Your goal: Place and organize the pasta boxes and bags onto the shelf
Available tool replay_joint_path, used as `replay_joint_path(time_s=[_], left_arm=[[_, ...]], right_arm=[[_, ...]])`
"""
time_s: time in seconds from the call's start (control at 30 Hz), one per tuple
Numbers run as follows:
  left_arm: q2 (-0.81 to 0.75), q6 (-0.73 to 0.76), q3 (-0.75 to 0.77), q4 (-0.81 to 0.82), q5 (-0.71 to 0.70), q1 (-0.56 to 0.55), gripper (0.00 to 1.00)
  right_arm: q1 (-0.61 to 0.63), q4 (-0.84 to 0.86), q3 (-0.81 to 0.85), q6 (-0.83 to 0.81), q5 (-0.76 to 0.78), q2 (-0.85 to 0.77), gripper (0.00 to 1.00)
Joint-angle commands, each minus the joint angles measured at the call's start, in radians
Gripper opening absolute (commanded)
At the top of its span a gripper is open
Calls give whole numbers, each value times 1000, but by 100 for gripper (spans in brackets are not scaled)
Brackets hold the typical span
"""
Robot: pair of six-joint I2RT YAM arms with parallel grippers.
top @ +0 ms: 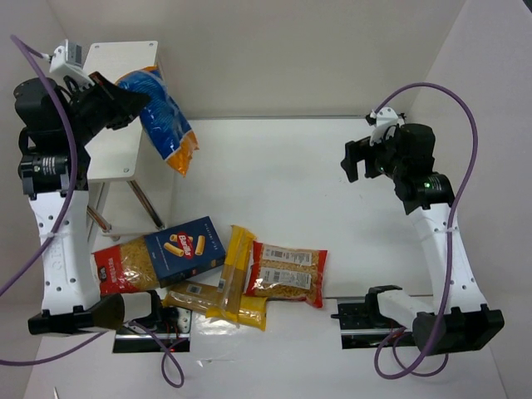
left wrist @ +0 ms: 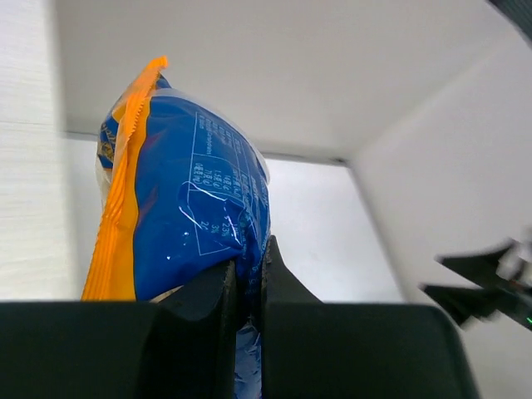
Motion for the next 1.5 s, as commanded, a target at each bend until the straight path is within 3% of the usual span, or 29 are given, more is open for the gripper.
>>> replay_joint_path(time_s=[0.0,0.6,1.13,1.47], left_arm=[[-120,125,31,110,-245,6,0],[-280,174,-28,152,-414,6,0],[-588,326,-495,308,-746,6,0],[-601,501,-708,486,-863,6,0]], right_arm=[[-22,42,-45,2,-24,-44,100],[-96,22,-175,21,-88,-160,100],[-105,22,-206,21,-116,-160,100],[-115,13,-224,21,-134,-160,100]])
